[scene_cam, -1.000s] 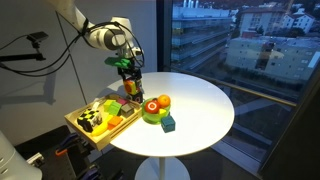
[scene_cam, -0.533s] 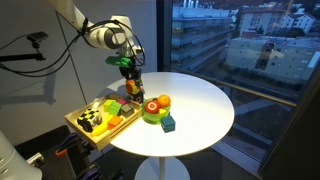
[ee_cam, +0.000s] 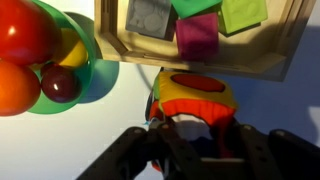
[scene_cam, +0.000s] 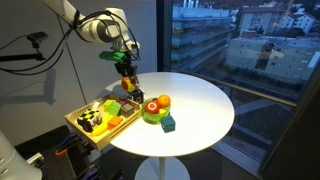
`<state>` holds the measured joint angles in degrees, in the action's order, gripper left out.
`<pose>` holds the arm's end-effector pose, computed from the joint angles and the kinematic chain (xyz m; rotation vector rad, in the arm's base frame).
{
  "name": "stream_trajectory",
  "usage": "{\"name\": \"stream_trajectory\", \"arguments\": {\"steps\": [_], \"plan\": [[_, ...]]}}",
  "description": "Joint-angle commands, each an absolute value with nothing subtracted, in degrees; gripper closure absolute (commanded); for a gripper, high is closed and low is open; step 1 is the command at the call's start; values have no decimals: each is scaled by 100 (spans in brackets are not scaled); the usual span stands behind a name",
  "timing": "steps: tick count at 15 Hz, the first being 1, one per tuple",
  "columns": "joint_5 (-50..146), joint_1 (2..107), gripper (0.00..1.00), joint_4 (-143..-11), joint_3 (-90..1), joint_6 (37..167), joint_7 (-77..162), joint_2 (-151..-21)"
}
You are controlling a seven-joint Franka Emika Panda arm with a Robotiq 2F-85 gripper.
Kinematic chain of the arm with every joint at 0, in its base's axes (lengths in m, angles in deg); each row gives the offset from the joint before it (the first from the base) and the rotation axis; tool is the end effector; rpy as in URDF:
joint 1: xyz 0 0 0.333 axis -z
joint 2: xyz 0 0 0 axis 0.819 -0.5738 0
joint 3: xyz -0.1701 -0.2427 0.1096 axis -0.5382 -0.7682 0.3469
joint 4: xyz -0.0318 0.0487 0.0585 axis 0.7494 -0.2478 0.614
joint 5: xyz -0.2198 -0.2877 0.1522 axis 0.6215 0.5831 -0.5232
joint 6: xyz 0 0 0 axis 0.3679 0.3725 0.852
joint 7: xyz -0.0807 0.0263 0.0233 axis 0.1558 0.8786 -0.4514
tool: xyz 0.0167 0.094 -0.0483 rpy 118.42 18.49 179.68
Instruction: Put the orange squishy block on the tray
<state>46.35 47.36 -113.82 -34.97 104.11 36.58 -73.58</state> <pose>0.5194 0.1248 0.3386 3.1066 0.4356 0.0908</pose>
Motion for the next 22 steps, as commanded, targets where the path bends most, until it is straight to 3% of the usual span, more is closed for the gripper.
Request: {"name": "stream_trajectory", "arguments": {"steps": [1, 21, 22], "plan": [[4769, 4751, 78, -11780, -3468, 10051, 3930, -6814], [5417, 5230, 78, -13771, -3573, 10579, 4080, -5526], [5443, 5253, 70, -13823, -3572, 10642, 4078, -5502]]}}
